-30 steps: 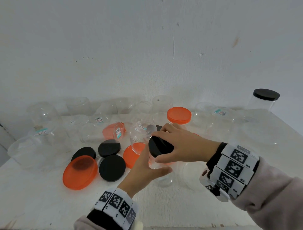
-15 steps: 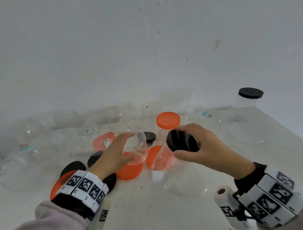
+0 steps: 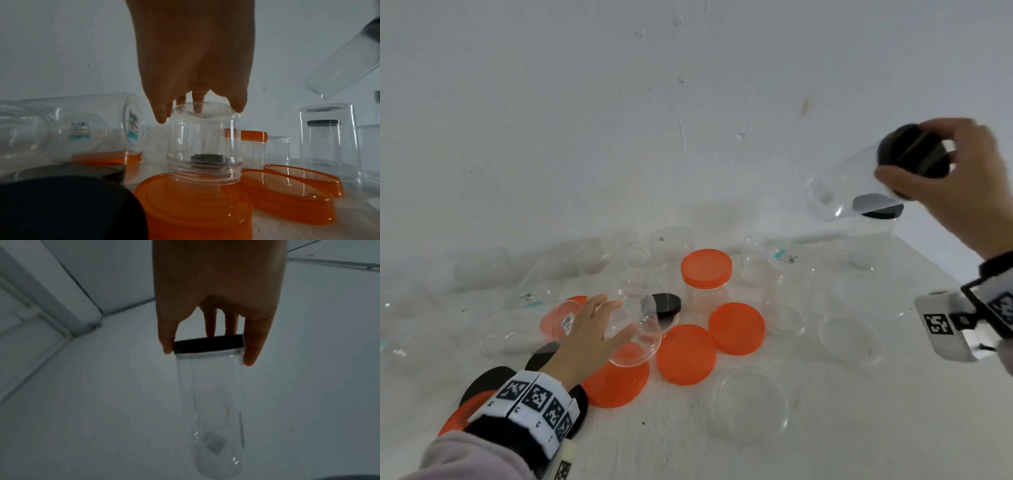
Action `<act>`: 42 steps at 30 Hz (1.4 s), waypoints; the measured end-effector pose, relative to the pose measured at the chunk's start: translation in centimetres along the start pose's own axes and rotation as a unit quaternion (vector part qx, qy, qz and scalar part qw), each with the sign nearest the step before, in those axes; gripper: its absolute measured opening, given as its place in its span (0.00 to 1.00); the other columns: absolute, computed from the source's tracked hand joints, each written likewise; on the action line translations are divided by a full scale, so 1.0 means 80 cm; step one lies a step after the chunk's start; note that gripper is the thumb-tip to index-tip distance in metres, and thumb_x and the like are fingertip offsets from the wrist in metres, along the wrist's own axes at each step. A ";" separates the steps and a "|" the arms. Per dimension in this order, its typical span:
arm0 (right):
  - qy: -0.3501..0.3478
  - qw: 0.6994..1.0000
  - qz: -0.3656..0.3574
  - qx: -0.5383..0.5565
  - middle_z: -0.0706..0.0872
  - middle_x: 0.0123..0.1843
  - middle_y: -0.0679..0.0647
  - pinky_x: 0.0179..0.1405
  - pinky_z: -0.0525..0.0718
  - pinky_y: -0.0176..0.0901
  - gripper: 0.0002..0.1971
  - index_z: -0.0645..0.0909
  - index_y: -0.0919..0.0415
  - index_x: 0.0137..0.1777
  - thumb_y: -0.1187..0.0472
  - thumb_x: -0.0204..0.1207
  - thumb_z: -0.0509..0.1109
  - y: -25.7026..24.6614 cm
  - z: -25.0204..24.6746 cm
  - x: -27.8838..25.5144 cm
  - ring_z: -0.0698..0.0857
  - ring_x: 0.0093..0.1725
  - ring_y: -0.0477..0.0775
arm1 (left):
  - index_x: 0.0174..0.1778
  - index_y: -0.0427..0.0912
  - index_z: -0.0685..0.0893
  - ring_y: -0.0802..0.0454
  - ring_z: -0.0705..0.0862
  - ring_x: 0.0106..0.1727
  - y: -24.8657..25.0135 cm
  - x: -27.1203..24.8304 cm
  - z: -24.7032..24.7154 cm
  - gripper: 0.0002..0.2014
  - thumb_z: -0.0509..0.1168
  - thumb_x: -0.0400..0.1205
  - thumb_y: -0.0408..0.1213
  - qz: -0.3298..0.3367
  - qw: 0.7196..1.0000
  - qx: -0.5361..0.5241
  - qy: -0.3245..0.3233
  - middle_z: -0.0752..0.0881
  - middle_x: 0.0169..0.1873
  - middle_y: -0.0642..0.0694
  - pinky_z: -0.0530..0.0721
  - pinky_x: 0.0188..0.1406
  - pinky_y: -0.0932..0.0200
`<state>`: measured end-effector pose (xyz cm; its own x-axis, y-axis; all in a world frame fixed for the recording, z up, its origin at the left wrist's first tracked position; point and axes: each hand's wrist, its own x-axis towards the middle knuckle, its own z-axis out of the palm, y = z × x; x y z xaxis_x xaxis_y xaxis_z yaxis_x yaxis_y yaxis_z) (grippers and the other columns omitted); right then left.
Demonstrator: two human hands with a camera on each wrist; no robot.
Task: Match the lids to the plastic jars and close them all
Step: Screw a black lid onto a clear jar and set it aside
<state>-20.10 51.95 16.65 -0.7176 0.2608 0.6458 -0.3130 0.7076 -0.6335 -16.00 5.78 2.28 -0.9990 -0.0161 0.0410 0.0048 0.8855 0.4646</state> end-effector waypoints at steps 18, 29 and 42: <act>-0.446 0.843 -0.046 -0.296 0.72 0.69 0.54 0.53 0.75 0.48 0.33 0.66 0.59 0.68 0.61 0.68 0.81 0.082 0.128 0.078 0.76 0.59 0.59 | 0.70 0.50 0.73 0.53 0.64 0.77 0.002 -0.001 0.009 0.36 0.60 0.67 0.63 -0.010 0.998 -0.027 0.061 0.65 0.75 0.53 0.69 0.72 0.47; -0.434 0.843 -0.003 -0.318 0.72 0.73 0.57 0.52 0.75 0.47 0.32 0.66 0.60 0.74 0.56 0.74 0.77 0.086 0.150 0.091 0.78 0.59 0.61 | 0.71 0.53 0.71 0.53 0.61 0.78 -0.004 -0.003 0.019 0.44 0.50 0.62 0.73 0.004 0.996 -0.020 0.081 0.63 0.77 0.53 0.67 0.68 0.54; -0.482 0.783 -0.004 -0.394 0.65 0.83 0.54 0.73 0.65 0.45 0.28 0.55 0.56 0.84 0.53 0.87 0.58 0.059 0.148 0.079 0.70 0.77 0.57 | 0.72 0.49 0.70 0.49 0.61 0.79 -0.011 -0.001 0.030 0.31 0.63 0.76 0.59 0.018 0.995 -0.020 0.092 0.63 0.77 0.50 0.67 0.71 0.49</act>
<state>-33.45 49.21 12.67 -0.9726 -0.0929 -0.2129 -0.1107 0.9912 0.0730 -16.00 6.14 -0.22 -0.9733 -0.0724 0.2177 0.0459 0.8683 0.4940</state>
